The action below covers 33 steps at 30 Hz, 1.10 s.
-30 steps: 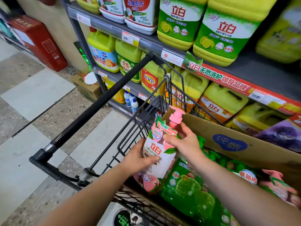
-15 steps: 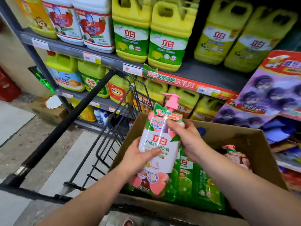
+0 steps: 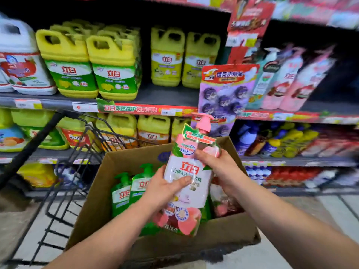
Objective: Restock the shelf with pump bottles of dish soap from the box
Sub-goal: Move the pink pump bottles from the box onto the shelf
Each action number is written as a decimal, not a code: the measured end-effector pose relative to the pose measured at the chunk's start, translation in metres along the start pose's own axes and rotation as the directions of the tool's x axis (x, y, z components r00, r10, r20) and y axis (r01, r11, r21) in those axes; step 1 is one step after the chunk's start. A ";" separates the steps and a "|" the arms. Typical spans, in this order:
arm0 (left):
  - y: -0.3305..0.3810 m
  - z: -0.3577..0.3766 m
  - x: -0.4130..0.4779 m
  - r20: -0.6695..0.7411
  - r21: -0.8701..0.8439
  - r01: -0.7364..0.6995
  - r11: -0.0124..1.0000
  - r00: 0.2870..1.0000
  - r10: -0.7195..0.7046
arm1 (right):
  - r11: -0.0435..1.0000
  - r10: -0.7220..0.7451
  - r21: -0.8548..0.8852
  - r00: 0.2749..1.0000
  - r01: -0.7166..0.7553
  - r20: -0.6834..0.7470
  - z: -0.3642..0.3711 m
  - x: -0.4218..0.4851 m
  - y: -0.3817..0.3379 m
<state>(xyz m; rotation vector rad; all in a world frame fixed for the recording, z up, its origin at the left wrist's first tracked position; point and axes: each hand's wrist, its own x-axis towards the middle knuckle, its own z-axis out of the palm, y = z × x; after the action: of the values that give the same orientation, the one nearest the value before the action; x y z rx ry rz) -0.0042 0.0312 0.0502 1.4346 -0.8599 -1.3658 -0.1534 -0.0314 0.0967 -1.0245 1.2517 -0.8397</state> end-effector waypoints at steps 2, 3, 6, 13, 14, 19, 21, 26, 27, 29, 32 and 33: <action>0.005 0.038 -0.007 0.039 0.012 -0.045 0.999 0.998 0.045 | 0.999 -0.038 0.000 0.999 0.038 -0.009 -0.041 -0.019 -0.005; 0.007 0.055 -0.009 0.059 0.016 -0.070 0.997 0.996 0.069 | 0.999 -0.054 -0.001 0.998 0.054 -0.017 -0.059 -0.027 -0.005; 0.010 0.123 -0.025 0.137 0.064 -0.123 0.990 0.984 0.113 | 0.995 -0.102 -0.005 0.989 0.102 -0.107 -0.127 -0.061 -0.005; -0.001 0.288 -0.080 0.313 0.083 -0.142 0.986 0.944 0.109 | 0.986 -0.143 0.040 0.951 0.160 -0.275 -0.285 -0.144 -0.003; -0.002 0.312 -0.088 0.345 0.082 -0.159 0.984 0.931 0.121 | 0.985 -0.149 0.037 0.943 0.167 -0.297 -0.308 -0.156 -0.003; -0.010 0.410 -0.118 0.474 0.068 -0.176 0.982 0.872 0.124 | 0.981 -0.162 0.034 0.904 0.191 -0.397 -0.401 -0.204 0.002; -0.013 0.442 -0.126 0.509 0.084 -0.172 0.981 0.854 0.106 | 0.978 -0.163 0.045 0.888 0.201 -0.431 -0.429 -0.218 0.004; -0.015 0.501 -0.129 0.588 0.120 -0.192 0.974 0.804 0.086 | 0.967 -0.166 0.080 0.839 0.241 -0.518 -0.483 -0.238 0.009; -0.016 0.512 -0.127 0.596 0.131 -0.196 0.972 0.799 0.081 | 0.964 -0.166 0.092 0.830 0.251 -0.533 -0.492 -0.239 0.011; -0.017 0.533 -0.121 0.616 0.159 -0.215 0.964 0.785 0.073 | 0.956 -0.160 0.118 0.816 0.268 -0.555 -0.509 -0.239 0.012; -0.020 0.565 -0.105 0.655 0.195 -0.251 0.948 0.753 0.065 | 0.955 -0.150 0.123 0.797 0.271 -0.586 -0.536 -0.234 0.012; -0.020 0.574 -0.100 0.663 0.201 -0.260 0.944 0.746 0.064 | 0.956 -0.140 0.128 0.793 0.264 -0.593 -0.544 -0.230 0.011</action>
<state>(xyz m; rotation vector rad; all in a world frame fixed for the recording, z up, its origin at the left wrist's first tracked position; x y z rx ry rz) -0.5845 0.0386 0.1018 1.0304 -1.6562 -1.6789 -0.7254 0.1048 0.1561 -0.7602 1.5343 -1.5023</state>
